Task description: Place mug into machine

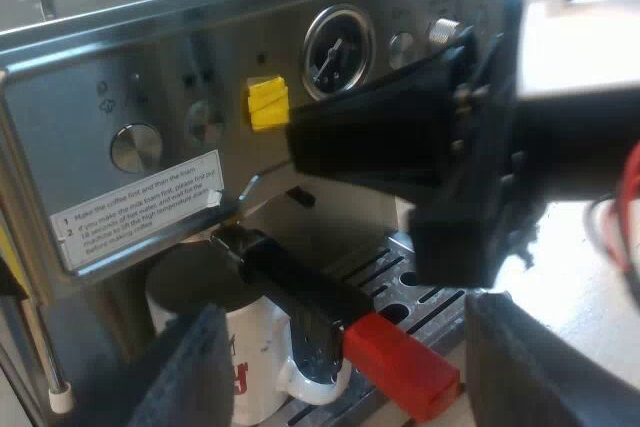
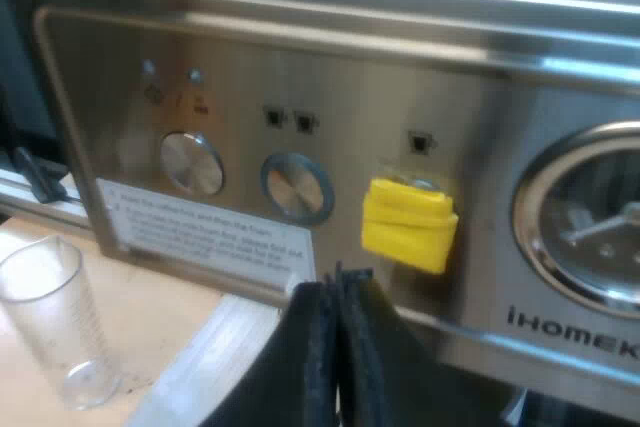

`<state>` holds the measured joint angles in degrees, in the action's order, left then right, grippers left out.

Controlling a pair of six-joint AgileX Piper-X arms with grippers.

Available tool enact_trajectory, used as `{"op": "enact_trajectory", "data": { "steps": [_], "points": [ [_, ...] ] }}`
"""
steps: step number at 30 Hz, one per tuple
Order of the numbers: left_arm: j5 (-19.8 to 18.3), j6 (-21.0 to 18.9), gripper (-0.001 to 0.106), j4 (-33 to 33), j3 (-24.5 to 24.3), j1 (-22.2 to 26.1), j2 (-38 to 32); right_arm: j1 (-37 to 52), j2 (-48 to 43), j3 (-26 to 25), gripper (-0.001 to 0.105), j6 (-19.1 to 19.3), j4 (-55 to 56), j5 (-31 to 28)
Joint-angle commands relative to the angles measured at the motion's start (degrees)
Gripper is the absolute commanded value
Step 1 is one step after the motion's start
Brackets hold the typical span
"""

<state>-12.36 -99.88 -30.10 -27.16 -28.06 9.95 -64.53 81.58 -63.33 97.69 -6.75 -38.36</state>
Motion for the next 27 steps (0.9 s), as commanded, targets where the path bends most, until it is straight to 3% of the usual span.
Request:
{"op": "enact_trajectory", "data": {
  "steps": [1,27],
  "points": [
    [-0.4,-0.1,0.054,0.4,-0.4,0.0,-0.2,1.0,0.8,-0.7,0.0,1.6,-2.4,-0.2],
    [-0.4,-0.1,0.054,0.4,-0.4,0.0,-0.2,7.2,2.5,-0.9,0.0,1.6,-7.5,-3.0]
  ]
}}
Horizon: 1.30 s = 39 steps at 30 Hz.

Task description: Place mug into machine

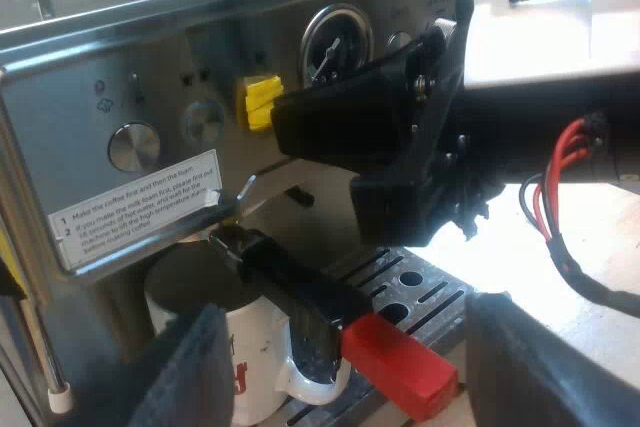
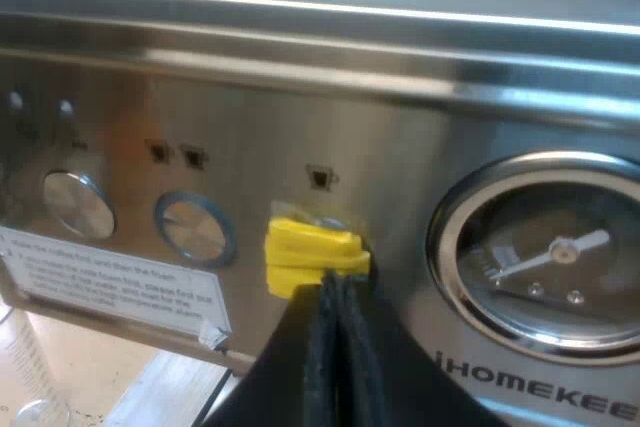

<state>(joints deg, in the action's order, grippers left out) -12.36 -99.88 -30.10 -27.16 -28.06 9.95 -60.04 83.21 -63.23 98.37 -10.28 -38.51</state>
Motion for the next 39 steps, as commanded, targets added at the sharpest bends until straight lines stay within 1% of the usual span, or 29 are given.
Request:
{"op": "enact_trajectory", "data": {
  "steps": [1,4,7,9,10,11,12,14,16,20,21,23,25,27,29,31,34,35,36,37,38,39],
  "points": [
    [-0.4,-0.1,0.054,0.4,-0.4,0.0,-0.2,2.4,0.9,-1.0,0.0,0.9,-4.0,-2.8],
    [-0.4,-0.1,0.054,0.4,-0.4,0.0,-0.2,0.5,-0.1,-1.0,0.0,0.9,-1.9,-2.6],
    [-0.4,-0.1,0.054,0.4,-0.4,0.0,-0.2,-2.2,-2.3,-1.0,0.001,0.8,4.9,-2.0],
    [-0.4,-0.1,0.054,0.4,-0.4,0.0,-0.2,-3.4,-3.6,-1.0,0.009,0.3,9.4,0.3],
    [-0.2,-0.1,0.054,0.4,-0.4,0.0,-0.2,-4.1,-4.5,-1.0,0.017,-0.6,11.7,1.7],
    [-0.2,-0.1,0.054,0.4,-0.3,0.0,-0.2,-4.7,-5.2,-1.0,0.029,-1.4,13.1,2.0],
    [-0.1,-0.1,0.054,0.4,-0.3,0.0,-0.2,-5.0,-5.8,-1.0,0.036,-1.8,14.0,1.9],
    [0.0,-0.1,0.054,0.4,-0.3,0.0,-0.2,-6.0,-7.7,-1.0,0.062,-2.1,16.7,2.0],
    [0.0,-0.1,0.054,0.4,-0.4,0.0,-0.2,-6.4,-9.0,-1.0,0.074,-2.1,18.3,2.1],
    [0.0,-1.0,0.054,0.4,-1.2,0.0,-0.2,-6.8,-11.9,-1.0,0.078,-2.1,21.6,2.5],
    [0.0,-1.8,0.054,0.4,-2.4,0.0,-0.2,-6.8,-13.1,-1.0,0.078,-2.1,22.8,2.6],
    [1.3,-1.8,0.054,0.4,-4.4,0.0,-0.2,-6.8,-15.0,-1.0,0.078,-2.1,24.4,2.6],
    [4.5,-4.0,0.054,-0.4,-7.3,0.0,1.0,-6.8,-17.5,-1.0,0.078,-0.9,26.6,2.6],
    [5.9,-4.9,0.054,-0.9,-8.4,0.0,1.7,-6.3,-19.6,-1.0,0.078,0.9,28.6,2.6],
    [6.9,-4.9,0.054,-1.6,-10.1,0.0,3.1,-4.7,-21.9,-1.0,0.078,0.9,31.1,2.8],
    [7.4,-4.9,0.054,-2.0,-11.4,0.0,4.0,-2.7,-23.5,-1.0,0.078,0.9,32.8,2.9],
    [9.6,-4.9,0.054,-2.6,-15.9,0.1,9.2,2.8,-27.2,-1.0,0.078,0.9,36.4,5.5],
    [9.8,-4.9,0.054,-2.6,-16.3,0.3,9.7,4.6,-28.0,-1.0,0.078,0.9,37.4,6.6],
    [11.1,-4.9,0.054,-2.6,-18.2,1.2,12.1,7.7,-30.1,-1.0,0.078,0.9,39.0,8.2],
    [11.4,-4.9,0.054,-2.6,-19.1,2.1,13.4,9.0,-30.5,-1.0,0.078,0.9,39.6,8.9],
    [11.4,-4.9,0.054,-2.7,-20.9,4.7,16.0,13.4,-32.6,-1.0,0.078,0.9,41.6,10.7],
    [11.4,-5.3,0.054,-3.1,-21.7,6.4,17.2,16.1,-33.7,-1.0,0.078,0.9,43.1,12.1]
  ]
}}
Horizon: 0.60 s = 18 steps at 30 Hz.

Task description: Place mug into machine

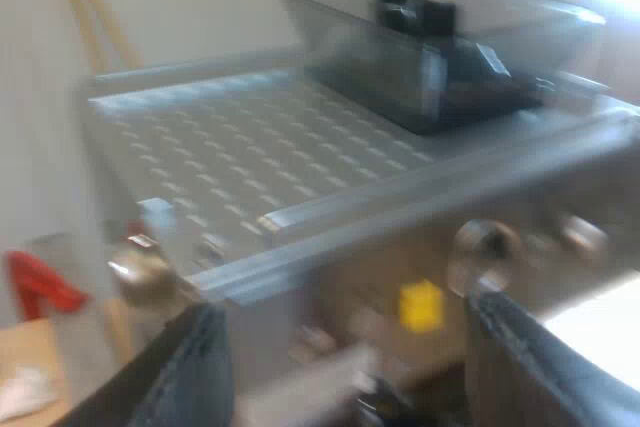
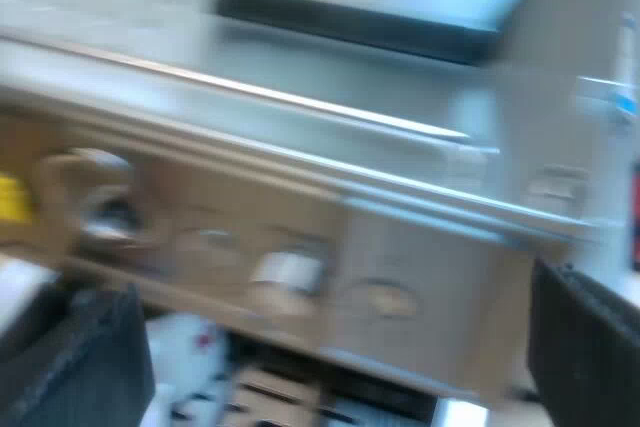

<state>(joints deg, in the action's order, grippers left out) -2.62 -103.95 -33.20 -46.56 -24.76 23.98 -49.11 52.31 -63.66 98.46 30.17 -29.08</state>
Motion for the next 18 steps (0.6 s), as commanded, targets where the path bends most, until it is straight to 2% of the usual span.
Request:
{"op": "enact_trajectory", "data": {
  "steps": [1,5,9,12,15,18],
  "points": [
    [1.6,-1.3,0.054,-0.2,-2.6,4.0,3.7,7.0,-3.4,-0.6,0.078,0.8,3.6,3.8],
    [1.5,-1.5,0.054,-3.5,-4.7,10.2,6.0,19.5,-6.4,-0.6,0.078,0.8,8.8,12.1],
    [1.5,-1.1,0.054,-6.4,-4.7,16.5,6.1,32.0,-8.3,-0.6,0.078,0.8,12.6,19.7],
    [1.5,0.2,0.054,-8.1,-4.7,18.7,6.1,39.7,-9.4,-0.6,0.078,2.9,13.9,24.8],
    [1.6,0.5,0.054,-9.1,-4.7,18.9,6.1,43.0,-9.9,-0.6,0.078,4.0,14.1,26.1],
    [2.6,0.5,0.054,-10.4,-4.7,18.9,6.1,51.0,-12.6,-0.4,0.078,5.3,15.1,29.9]
  ]
}}
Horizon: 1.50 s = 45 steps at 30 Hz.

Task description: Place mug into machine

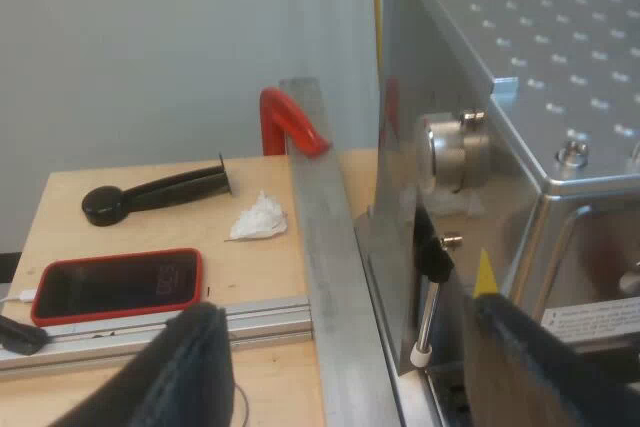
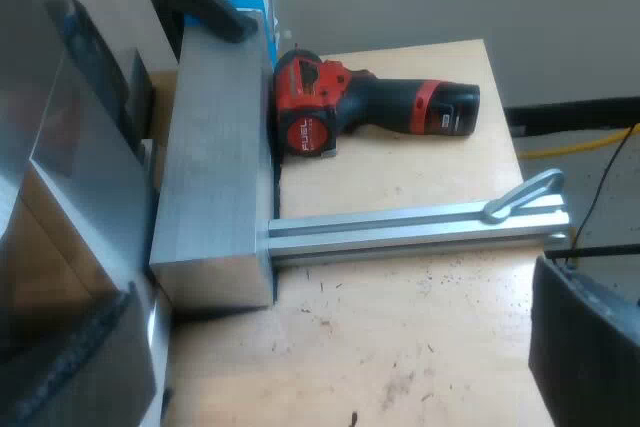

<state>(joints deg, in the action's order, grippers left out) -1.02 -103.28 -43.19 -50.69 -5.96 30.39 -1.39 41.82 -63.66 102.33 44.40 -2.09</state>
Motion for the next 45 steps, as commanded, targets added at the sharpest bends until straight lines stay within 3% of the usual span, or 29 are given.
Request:
{"op": "enact_trajectory", "data": {
  "steps": [1,9,12,14,27,34,36,37,41,45],
  "points": [
    [1.0,-0.1,0.054,-0.8,-0.6,0.1,-0.3,4.1,-2.5,-0.1,0.078,1.4,0.9,3.6],
    [3.7,-2.4,0.054,-4.7,-0.6,0.0,-1.7,6.1,-13.8,7.2,0.078,1.6,1.3,4.9],
    [4.3,-2.9,0.054,-6.4,-0.6,0.0,-5.0,5.9,-21.0,10.6,0.078,1.6,2.0,4.9],
    [4.4,-2.9,0.054,-8.5,-0.6,0.0,-11.0,5.9,-26.9,12.1,0.078,2.0,3.4,4.9],
    [5.2,0.5,0.054,-16.5,-0.6,0.0,-27.5,5.9,-45.1,12.5,0.078,2.9,16.5,4.9],
    [5.2,0.4,0.054,-28.7,-0.6,0.0,-39.6,5.7,-45.0,12.7,0.078,2.9,21.1,6.0],
    [5.2,0.4,0.054,-30.2,-0.7,0.0,-39.7,5.7,-45.0,13.1,0.078,2.9,21.0,6.0],
    [5.0,0.4,0.054,-35.6,-2.0,0.2,-38.9,5.7,-45.0,13.2,0.078,2.9,21.0,6.0],
    [5.0,0.5,0.054,-36.3,-1.8,0.2,-39.4,5.7,-45.0,13.9,0.078,2.9,21.0,6.1],
    [5.0,0.8,0.054,-29.7,0.3,0.2,-39.2,5.7,-45.0,15.5,0.078,2.9,19.9,6.3]
  ]
}}
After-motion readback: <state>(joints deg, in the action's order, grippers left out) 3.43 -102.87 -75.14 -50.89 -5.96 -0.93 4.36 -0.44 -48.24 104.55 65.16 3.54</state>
